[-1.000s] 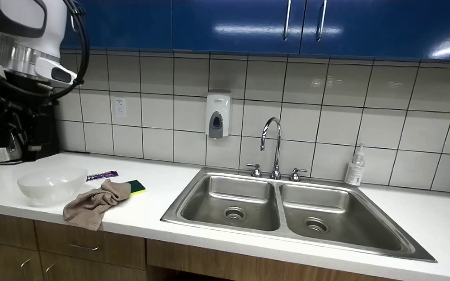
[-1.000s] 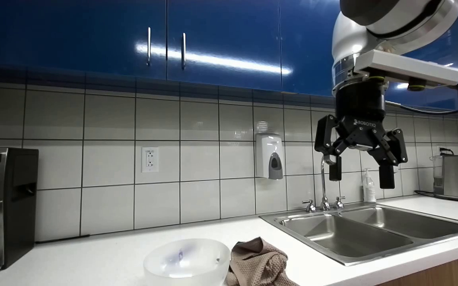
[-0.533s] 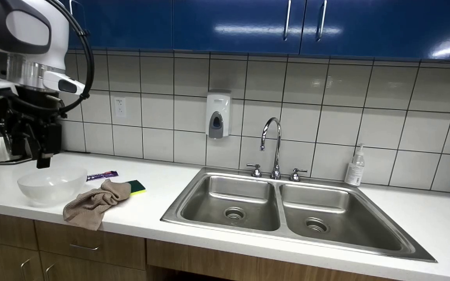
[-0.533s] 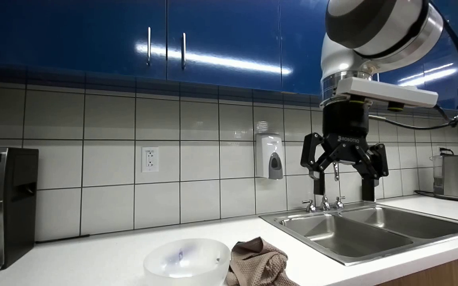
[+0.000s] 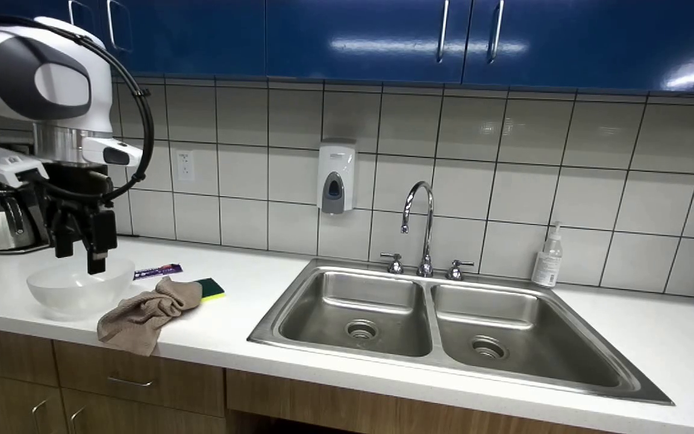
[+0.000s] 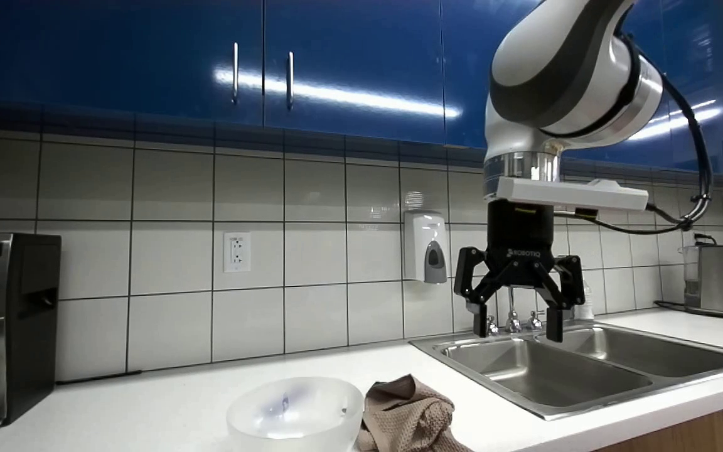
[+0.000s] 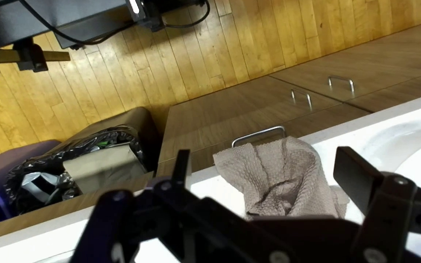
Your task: Put the towel in the bowl.
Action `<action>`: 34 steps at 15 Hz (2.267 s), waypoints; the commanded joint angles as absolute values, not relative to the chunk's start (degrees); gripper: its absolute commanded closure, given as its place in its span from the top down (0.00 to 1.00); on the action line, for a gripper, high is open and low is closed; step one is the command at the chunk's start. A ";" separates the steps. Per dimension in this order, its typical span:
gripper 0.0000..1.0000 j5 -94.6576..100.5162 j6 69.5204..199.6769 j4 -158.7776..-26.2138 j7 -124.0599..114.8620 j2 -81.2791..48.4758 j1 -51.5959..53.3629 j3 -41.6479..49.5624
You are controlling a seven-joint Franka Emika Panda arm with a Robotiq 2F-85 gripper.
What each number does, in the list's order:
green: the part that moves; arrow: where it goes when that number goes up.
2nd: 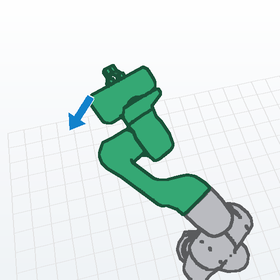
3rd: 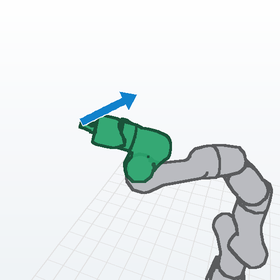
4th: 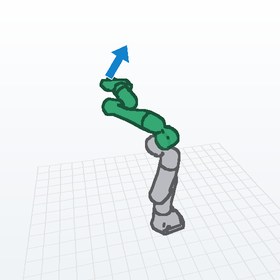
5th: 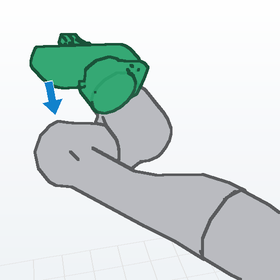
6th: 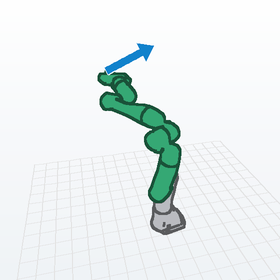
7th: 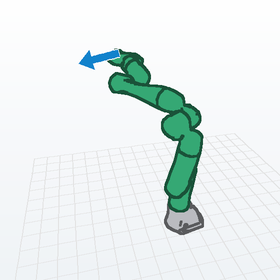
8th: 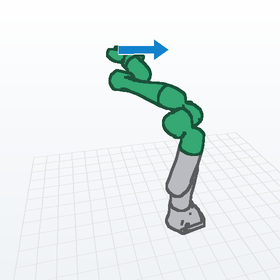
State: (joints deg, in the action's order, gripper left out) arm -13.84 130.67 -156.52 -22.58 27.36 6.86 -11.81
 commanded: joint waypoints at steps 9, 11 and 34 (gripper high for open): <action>1.00 -1.47 134.24 -143.40 -43.28 7.01 3.96 -14.74; 1.00 -0.51 133.89 -140.73 -45.60 3.89 4.54 -14.01; 1.00 4.76 134.78 -119.73 -53.57 -21.36 13.71 -3.40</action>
